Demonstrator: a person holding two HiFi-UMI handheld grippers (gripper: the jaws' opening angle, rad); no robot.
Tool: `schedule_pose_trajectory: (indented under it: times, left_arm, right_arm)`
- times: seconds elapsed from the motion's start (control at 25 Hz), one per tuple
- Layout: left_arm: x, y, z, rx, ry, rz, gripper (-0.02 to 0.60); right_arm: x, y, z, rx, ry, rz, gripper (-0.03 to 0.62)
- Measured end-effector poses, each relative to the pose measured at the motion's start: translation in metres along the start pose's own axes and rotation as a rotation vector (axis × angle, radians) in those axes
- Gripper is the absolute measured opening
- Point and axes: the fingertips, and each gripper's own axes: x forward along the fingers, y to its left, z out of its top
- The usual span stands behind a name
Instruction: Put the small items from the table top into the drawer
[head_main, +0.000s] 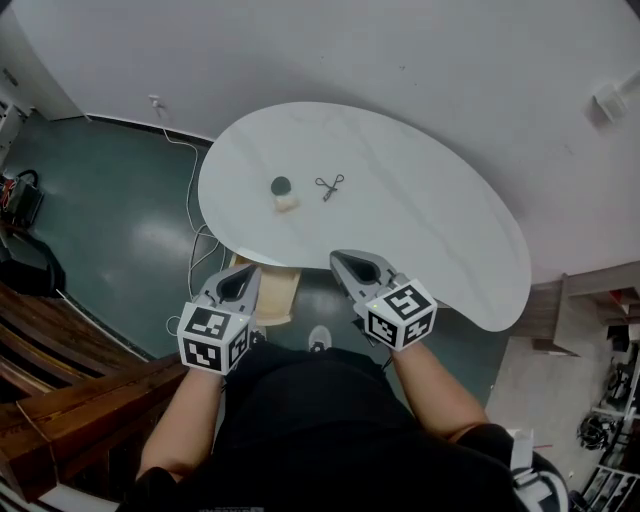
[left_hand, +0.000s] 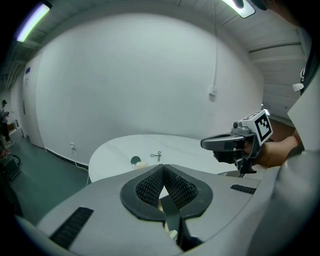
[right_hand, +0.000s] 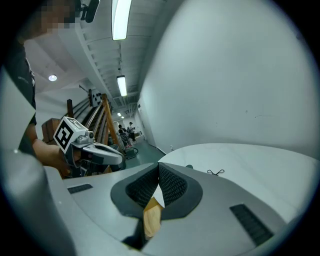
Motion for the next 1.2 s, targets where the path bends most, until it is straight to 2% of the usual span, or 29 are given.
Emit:
schedule_pose_trajectory:
  times: [0.32, 0.76, 0.92, 1.2]
  left_arm:
    - [0.005, 0.041, 0.01, 0.045, 0.004, -0.041, 0.015]
    - [0.01, 0.094, -0.021, 0.024, 0.086, -0.035, 0.015]
    - [0.003, 0.108, -0.031, -0.016, 0.092, -0.015, 0.015]
    - [-0.013, 0.128, -0.039, -0.039, 0.083, 0.043, 0.015]
  right_arm:
    - [0.038, -0.002, 0.012, -0.029, 0.015, -0.084, -0.002]
    - [0.122, -0.022, -0.034, -0.122, 0.215, -0.158, 0.003]
    - [0.157, -0.034, -0.056, -0.156, 0.305, -0.148, 0.087]
    - [0.21, -0.073, -0.077, -0.196, 0.41, -0.197, 0.154]
